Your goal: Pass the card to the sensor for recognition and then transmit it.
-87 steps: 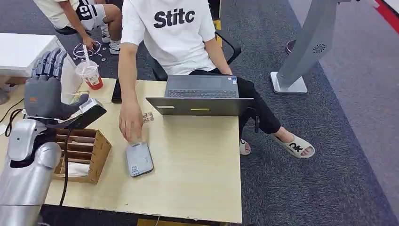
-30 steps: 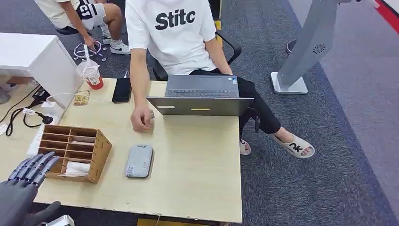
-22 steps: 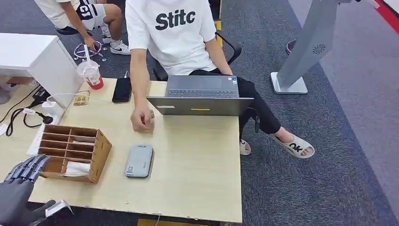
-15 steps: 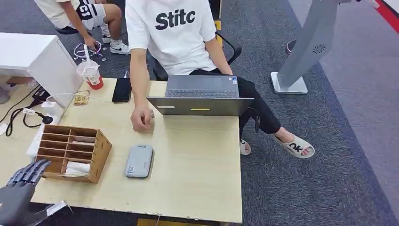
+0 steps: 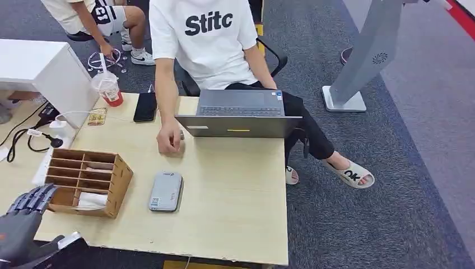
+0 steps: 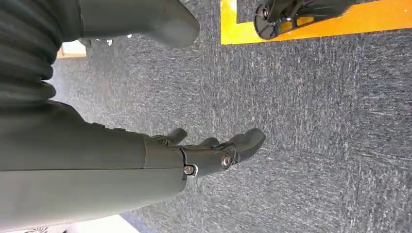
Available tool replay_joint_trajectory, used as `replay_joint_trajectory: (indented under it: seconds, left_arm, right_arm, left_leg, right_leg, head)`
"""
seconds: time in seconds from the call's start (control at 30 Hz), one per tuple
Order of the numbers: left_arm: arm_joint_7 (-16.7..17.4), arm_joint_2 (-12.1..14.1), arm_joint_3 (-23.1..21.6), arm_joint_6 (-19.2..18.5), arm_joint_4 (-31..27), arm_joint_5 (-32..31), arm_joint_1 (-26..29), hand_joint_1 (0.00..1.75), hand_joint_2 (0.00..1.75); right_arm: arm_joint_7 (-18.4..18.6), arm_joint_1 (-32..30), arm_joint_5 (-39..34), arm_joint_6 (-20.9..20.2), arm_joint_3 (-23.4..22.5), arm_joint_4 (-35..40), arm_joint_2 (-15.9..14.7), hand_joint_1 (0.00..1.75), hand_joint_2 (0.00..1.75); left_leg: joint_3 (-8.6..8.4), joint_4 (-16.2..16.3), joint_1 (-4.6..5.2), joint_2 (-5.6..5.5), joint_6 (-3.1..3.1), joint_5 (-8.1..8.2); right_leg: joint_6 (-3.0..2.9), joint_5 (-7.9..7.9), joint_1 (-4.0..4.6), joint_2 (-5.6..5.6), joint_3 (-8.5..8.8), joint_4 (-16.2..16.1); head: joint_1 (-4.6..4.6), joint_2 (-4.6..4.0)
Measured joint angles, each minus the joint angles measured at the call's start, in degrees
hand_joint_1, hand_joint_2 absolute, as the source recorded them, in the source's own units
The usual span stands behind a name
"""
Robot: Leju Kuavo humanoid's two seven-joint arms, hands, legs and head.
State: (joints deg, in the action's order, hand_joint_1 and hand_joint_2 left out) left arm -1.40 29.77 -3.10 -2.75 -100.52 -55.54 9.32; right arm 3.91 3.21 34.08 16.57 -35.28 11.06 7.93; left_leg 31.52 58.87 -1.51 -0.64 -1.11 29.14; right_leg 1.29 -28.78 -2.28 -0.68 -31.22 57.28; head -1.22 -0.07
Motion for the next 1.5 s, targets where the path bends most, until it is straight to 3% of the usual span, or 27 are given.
replay_joint_trajectory:
  seconds: [0.4,1.0,1.5]
  left_arm:
    - [-0.9,0.1,-0.8,-1.6,2.3,0.0,-4.2,0.00,1.75]
    - [-0.7,0.6,-1.9,-2.9,4.8,0.7,-5.6,0.00,1.75]
    - [-0.9,0.3,-4.6,-3.2,11.6,-0.3,-10.3,0.00,1.75]
  right_arm:
    - [0.2,0.1,1.0,-0.2,0.0,0.0,0.0,0.00,1.75]
    - [0.2,0.1,1.7,-0.9,0.0,0.0,0.0,0.00,1.75]
    - [0.5,0.2,3.2,-1.0,0.0,0.0,0.0,0.00,1.75]
  left_leg:
    - [0.00,0.0,0.00,0.02,0.00,0.00]
    - [0.00,0.0,0.00,0.02,0.00,0.00]
    - [0.00,0.0,0.00,0.02,0.00,0.00]
  right_leg:
    - [0.00,0.00,0.00,-0.02,-0.01,0.0]
    - [0.00,0.00,0.00,-0.02,-0.01,0.0]
    - [0.00,0.00,0.00,-0.02,-0.02,0.0]
  head:
    - [0.00,0.00]
    - [0.02,0.00]
    - [0.02,-0.02]
